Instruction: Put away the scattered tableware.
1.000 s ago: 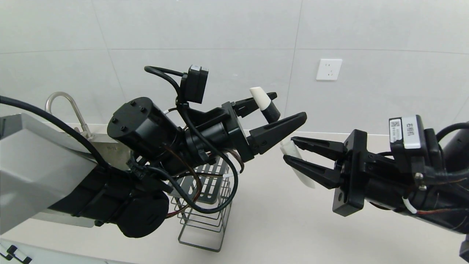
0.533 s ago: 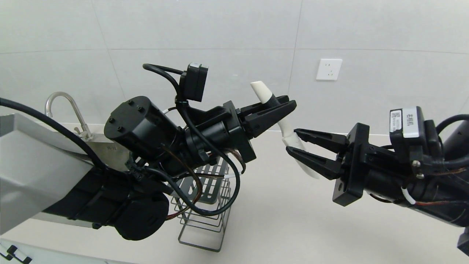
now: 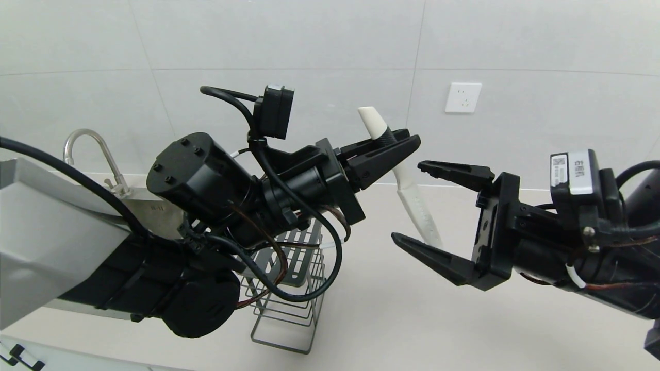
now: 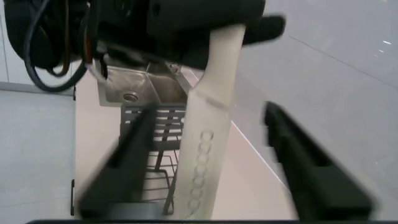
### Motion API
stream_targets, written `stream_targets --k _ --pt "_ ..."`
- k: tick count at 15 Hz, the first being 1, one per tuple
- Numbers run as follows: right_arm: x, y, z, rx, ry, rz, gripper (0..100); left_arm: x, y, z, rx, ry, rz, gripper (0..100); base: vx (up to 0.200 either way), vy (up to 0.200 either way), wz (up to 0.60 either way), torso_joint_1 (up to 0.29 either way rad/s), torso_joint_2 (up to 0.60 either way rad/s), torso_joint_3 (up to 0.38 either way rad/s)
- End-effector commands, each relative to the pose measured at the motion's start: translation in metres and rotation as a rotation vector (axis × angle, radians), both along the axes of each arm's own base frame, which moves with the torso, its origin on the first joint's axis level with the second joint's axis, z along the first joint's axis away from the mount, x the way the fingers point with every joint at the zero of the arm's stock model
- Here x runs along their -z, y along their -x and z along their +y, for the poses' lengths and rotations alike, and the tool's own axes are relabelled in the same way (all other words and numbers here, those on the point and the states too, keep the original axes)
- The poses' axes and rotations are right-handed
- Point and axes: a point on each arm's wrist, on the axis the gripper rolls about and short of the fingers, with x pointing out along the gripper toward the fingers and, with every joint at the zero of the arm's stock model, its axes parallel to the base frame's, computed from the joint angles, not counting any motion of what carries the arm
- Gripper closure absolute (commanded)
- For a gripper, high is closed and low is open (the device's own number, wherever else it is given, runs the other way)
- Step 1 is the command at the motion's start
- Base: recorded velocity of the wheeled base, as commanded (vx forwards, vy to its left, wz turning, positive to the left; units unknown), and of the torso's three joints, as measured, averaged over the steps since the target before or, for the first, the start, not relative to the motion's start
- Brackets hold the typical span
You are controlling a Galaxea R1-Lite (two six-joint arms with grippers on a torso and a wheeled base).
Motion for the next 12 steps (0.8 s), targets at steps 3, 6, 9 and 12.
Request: stream_targets --k 3,6,9,12 --pt "0.009 0.023 -0.030 0.054 0.022 0.030 0 -0.006 0.002 0.003 -0.025 0.021 -0.006 100 0.000 0.000 0.00 0.000 0.00 0.000" --pt "0.006 0.048 -0.065 0.147 0.003 -0.011 0 -0.012 0.004 0.012 -0.047 0.033 -0.020 100 0.000 0.000 0.00 0.000 0.00 0.000" --pt "0.005 0.085 -0.101 0.266 -0.033 -0.086 0 -0.019 0.012 0.027 -0.083 0.008 0.014 100 0.000 0.000 0.00 0.000 0.00 0.000" --pt "-0.005 0.120 -0.121 0.351 -0.100 -0.233 0 -0.017 0.020 0.035 -0.142 -0.036 0.007 100 0.000 0.000 0.00 0.000 0.00 0.000"
